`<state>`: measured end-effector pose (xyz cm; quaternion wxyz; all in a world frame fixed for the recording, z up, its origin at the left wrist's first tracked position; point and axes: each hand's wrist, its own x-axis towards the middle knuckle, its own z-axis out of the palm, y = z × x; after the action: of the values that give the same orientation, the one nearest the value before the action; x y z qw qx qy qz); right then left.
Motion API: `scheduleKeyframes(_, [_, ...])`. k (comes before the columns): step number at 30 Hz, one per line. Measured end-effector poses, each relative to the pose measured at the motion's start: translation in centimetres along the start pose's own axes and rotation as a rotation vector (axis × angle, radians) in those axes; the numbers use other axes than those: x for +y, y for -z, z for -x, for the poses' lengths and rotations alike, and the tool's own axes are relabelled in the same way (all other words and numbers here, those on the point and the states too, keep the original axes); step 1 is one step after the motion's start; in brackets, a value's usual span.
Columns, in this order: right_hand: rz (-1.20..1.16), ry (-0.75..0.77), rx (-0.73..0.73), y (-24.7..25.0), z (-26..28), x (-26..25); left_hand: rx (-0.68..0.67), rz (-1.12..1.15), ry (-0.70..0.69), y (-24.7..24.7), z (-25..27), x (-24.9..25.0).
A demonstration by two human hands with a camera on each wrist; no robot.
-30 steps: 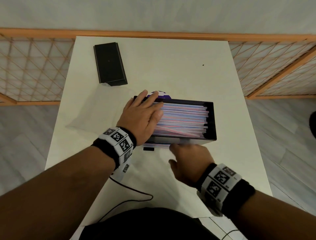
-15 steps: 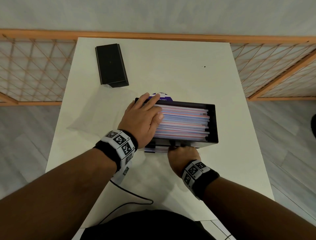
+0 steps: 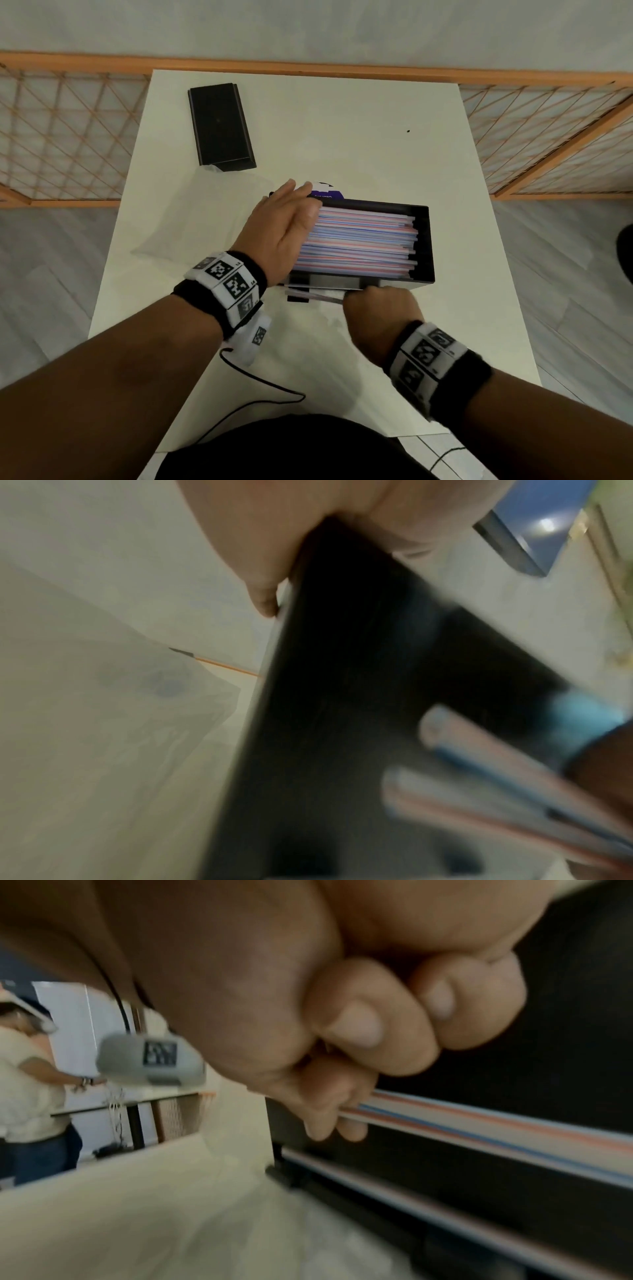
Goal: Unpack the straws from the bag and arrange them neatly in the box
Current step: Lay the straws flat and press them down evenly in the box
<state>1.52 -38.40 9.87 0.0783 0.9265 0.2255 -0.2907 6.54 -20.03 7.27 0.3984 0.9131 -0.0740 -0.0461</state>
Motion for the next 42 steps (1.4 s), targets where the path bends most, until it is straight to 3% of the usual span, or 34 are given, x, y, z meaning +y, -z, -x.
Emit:
scheduleKeyframes(2, [0.008,-0.049,0.083,2.1,1.5,0.6,0.042,0.096,0.018,1.1,0.0,1.1])
scheduleKeyframes(7, [0.058,-0.152,0.308,6.8,2.3,1.4,0.185,0.19,-0.123,2.5,-0.4,3.2])
scheduleKeyframes(11, [0.014,-0.104,0.287,7.3,-0.4,1.1,0.261,0.051,-0.206,1.8,-0.8,3.4])
scheduleKeyframes(14, [-0.055,-0.087,0.384,5.9,-1.3,0.4,0.141,-0.109,-0.189,0.1,-1.0,1.5])
scheduleKeyframes(17, [-0.114,0.079,0.581,3.8,0.0,0.0,-0.041,-0.349,-0.145,-1.4,-0.6,-0.2])
scheduleKeyframes(18, [-0.131,0.149,0.557,2.7,0.3,-0.3,-0.054,-0.389,-0.139,-1.7,-0.6,-0.3])
scheduleKeyframes(22, [-0.105,0.195,0.003,-2.4,-1.4,-1.7,-0.003,-0.298,-0.089,-1.8,-0.7,-0.1])
scheduleKeyframes(24, [-0.086,0.212,-0.093,-4.2,-3.0,-2.1,0.006,-0.285,-0.095,-1.8,-0.6,-0.2])
scheduleKeyframes(29, [0.019,0.23,-0.048,-6.5,-4.9,-2.7,0.022,-0.266,-0.106,-1.9,-0.5,-0.3])
scheduleKeyframes(32, [-0.041,0.247,0.001,-6.2,-4.3,-2.7,0.049,-0.214,-0.104,-1.8,-0.4,-0.3])
scheduleKeyframes(36, [-0.04,0.149,0.112,-5.2,-3.5,-1.8,0.069,-0.175,-0.116,-1.7,-0.2,-0.3])
scheduleKeyframes(42, [0.055,-0.006,-0.019,-4.4,-4.5,-0.5,0.099,-0.104,-0.116,-1.7,-0.1,-0.4])
